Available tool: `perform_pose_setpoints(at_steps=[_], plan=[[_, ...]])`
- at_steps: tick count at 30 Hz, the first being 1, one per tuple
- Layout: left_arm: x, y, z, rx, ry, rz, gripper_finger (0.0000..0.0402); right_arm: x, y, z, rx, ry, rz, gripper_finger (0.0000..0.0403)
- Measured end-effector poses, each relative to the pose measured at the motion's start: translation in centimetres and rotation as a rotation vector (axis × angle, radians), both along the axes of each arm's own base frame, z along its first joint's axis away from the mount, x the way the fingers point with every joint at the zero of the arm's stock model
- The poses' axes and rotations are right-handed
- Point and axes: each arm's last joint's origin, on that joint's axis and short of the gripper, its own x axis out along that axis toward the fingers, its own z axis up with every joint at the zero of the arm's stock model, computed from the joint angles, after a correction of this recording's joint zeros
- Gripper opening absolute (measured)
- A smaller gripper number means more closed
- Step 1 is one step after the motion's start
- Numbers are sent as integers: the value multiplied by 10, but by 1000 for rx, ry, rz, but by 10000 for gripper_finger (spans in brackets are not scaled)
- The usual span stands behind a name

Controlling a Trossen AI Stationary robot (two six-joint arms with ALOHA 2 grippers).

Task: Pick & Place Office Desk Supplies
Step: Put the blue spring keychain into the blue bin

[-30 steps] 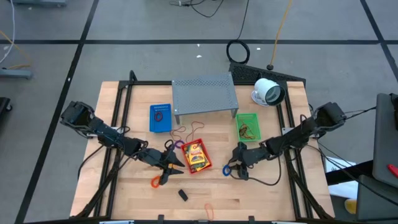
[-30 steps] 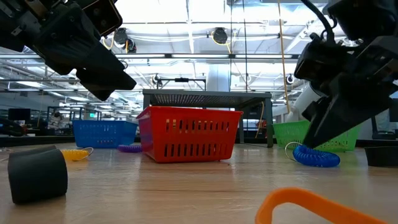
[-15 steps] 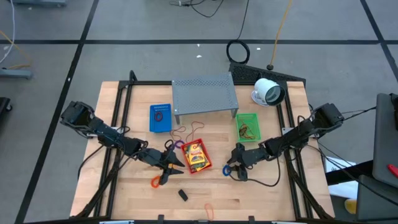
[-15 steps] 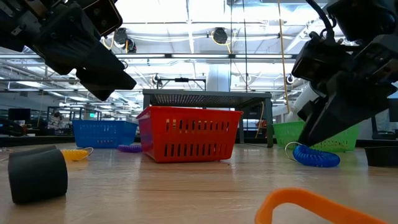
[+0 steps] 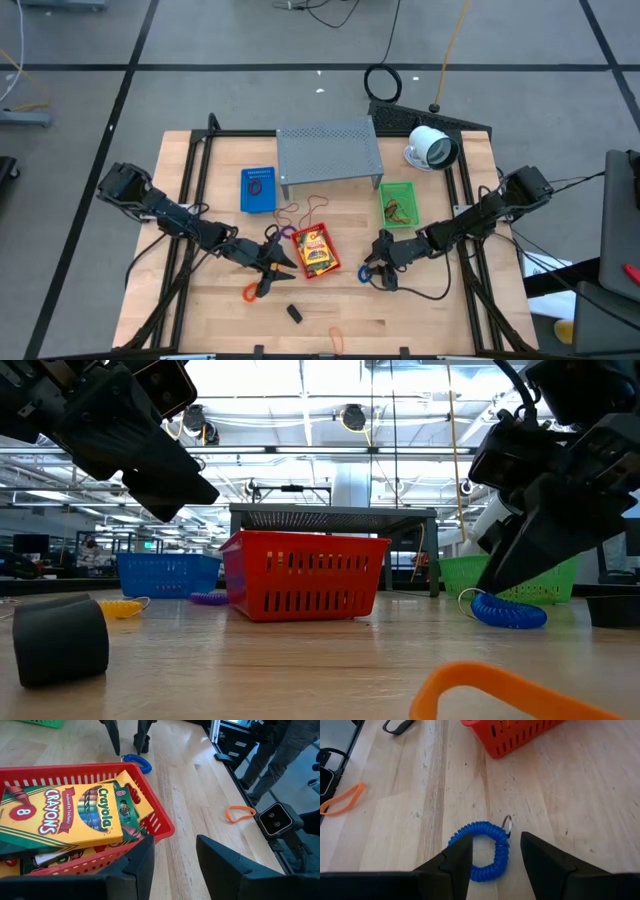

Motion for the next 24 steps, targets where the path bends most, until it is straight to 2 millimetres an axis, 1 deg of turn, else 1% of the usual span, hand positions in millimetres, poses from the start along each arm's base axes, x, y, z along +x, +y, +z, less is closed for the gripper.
perform_pose_setpoints(at_steps=[8,14,21,24], plan=[[0,0,0,0,0,0,152,-2,-1,-2,-10,29,4,155],[0,0,0,0,0,0,152,-2,-1,-4,-100,16,45,155],[0,0,0,0,0,0,152,2,0,-22,-143,46,62,155],[0,0,0,0,0,0,152,7,1,-28,-155,8,75,155]])
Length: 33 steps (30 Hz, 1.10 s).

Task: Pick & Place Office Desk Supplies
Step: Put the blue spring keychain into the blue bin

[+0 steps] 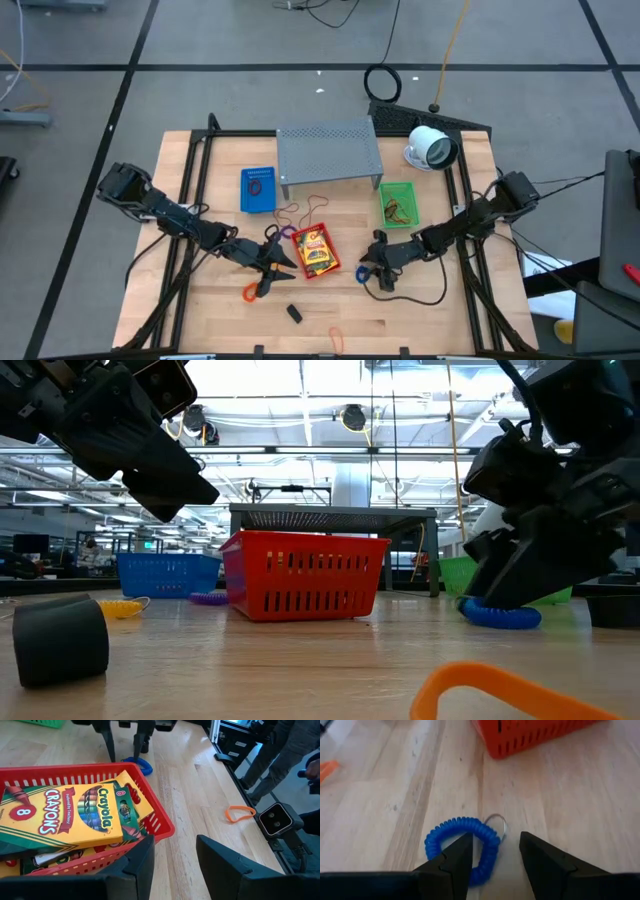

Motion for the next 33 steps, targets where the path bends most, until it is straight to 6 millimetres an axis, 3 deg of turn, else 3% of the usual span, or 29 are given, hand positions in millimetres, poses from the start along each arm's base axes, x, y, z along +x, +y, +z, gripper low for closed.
perform_pose_setpoints(at_steps=[4,8,10,15,20,27,33], plan=[[0,0,0,0,0,0,152,3,-3,-1,31,-17,-41,134],[0,0,0,1,0,-1,152,5,-6,0,81,-15,-84,37],[0,0,0,1,0,-1,152,6,-6,1,80,-38,-78,17],[0,0,0,1,0,-1,152,8,-6,9,88,-104,-92,6],[0,0,0,5,-1,-3,152,7,-4,32,106,-202,-127,3],[0,0,0,5,-1,-3,152,-1,-6,79,113,-403,-174,1],[0,0,0,5,-1,-3,152,-17,-15,120,-20,-593,-259,1]])
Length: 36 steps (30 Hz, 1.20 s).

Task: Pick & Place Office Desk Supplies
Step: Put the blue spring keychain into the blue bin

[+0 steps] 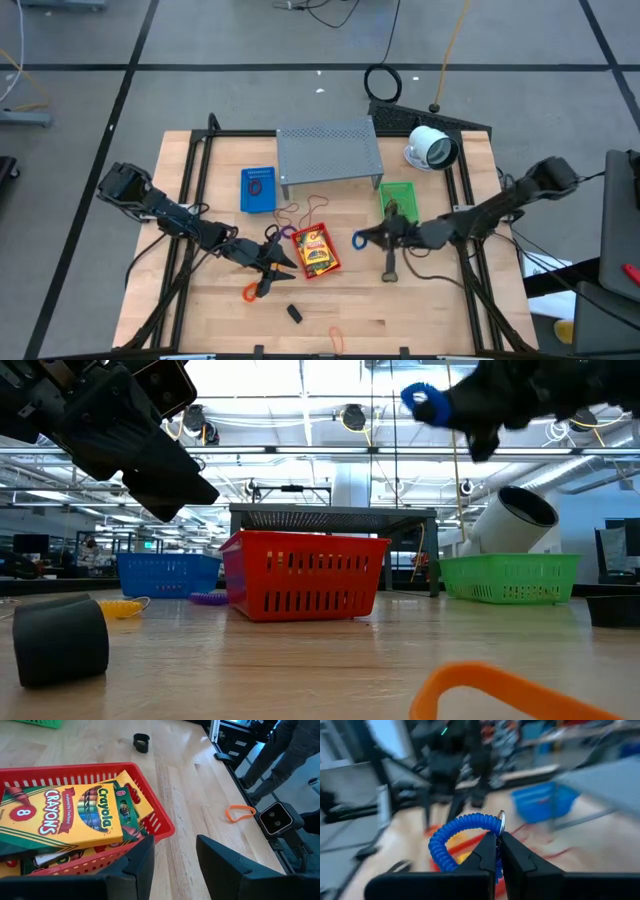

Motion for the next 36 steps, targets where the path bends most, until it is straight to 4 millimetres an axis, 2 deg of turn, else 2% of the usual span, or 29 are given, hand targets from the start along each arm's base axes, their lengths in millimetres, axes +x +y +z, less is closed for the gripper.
perform_pose_setpoints(at_steps=[3,7,11,14,17,20,23,28,36], plan=[[0,0,0,0,0,0,152,-12,-1,12,-71,-22,-128,1],[0,0,0,-2,2,1,152,-30,-1,15,-135,24,-359,1],[0,0,0,-10,4,4,152,-39,5,14,-99,15,-433,0],[0,0,0,-9,3,4,152,-36,8,16,-65,-8,-385,0],[1,-1,3,-19,-27,2,152,-27,9,19,-51,-39,-218,0],[5,-1,13,-51,-129,12,152,-16,7,22,-35,-98,-8,0],[8,-1,28,-98,-290,91,152,-7,3,21,-40,-128,112,0],[14,6,47,-125,-457,173,152,1,-7,16,-31,-111,172,0],[40,12,72,-151,-424,158,152,12,-9,9,-65,-144,149,0]])
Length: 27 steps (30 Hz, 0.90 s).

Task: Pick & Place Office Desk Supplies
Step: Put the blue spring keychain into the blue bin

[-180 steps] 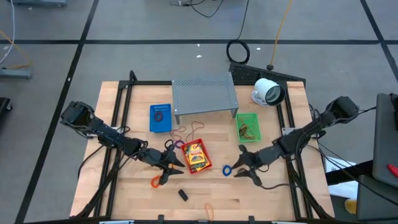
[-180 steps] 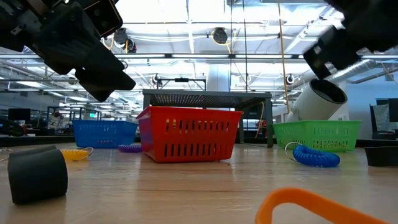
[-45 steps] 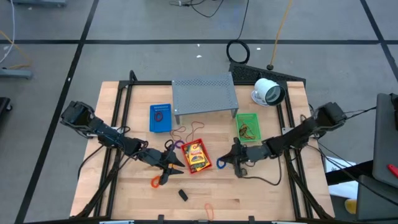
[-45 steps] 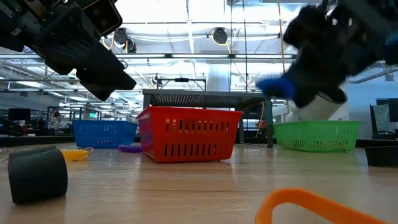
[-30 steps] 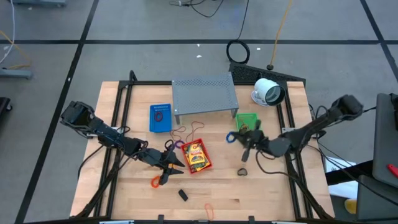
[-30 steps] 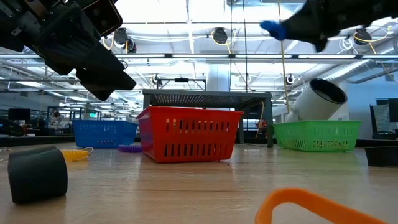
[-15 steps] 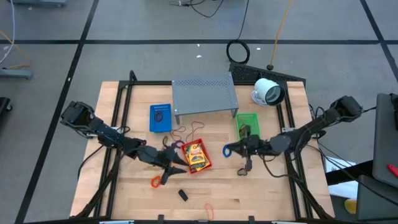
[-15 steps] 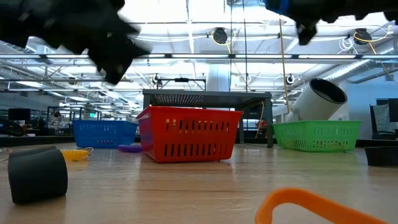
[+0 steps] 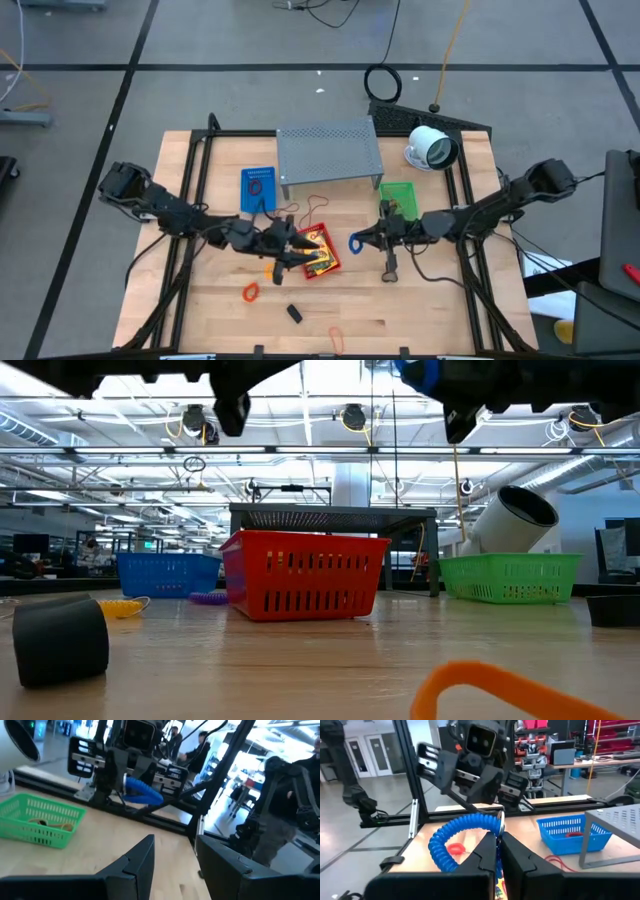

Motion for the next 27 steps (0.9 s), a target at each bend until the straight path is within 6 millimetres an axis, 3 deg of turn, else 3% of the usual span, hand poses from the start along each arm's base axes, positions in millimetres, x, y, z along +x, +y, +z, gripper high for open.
perform_pose_setpoints(at_steps=[9,17,27], plan=[[11,-2,18,-30,11,6,152,20,6,5,-62,1,-6,1],[23,9,7,-109,39,40,152,40,19,13,-149,-19,11,1],[54,7,6,-124,51,-38,152,46,22,11,-172,-6,22,2]])
